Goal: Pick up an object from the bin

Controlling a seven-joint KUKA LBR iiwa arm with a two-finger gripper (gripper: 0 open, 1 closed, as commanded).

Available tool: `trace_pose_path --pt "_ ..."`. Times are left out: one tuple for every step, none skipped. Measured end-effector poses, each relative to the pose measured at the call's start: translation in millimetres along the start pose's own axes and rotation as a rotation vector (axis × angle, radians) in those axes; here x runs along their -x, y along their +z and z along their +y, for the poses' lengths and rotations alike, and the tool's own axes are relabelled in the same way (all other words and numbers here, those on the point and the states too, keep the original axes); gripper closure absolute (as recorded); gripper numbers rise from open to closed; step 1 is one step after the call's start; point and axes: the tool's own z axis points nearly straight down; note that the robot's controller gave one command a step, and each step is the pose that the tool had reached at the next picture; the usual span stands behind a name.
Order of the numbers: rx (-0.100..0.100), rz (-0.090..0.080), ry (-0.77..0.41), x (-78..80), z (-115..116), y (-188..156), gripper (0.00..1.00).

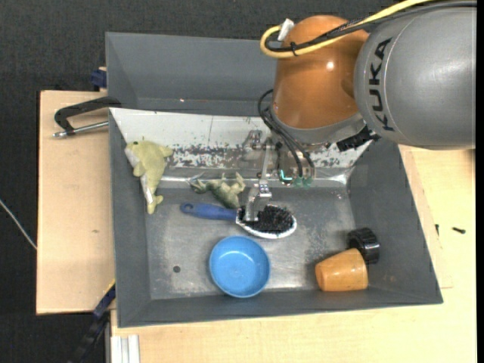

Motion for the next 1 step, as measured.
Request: trace_pose_path --pt "0.004 -0.001 -0.228 -14.2 -10.0 135.5 0.00"
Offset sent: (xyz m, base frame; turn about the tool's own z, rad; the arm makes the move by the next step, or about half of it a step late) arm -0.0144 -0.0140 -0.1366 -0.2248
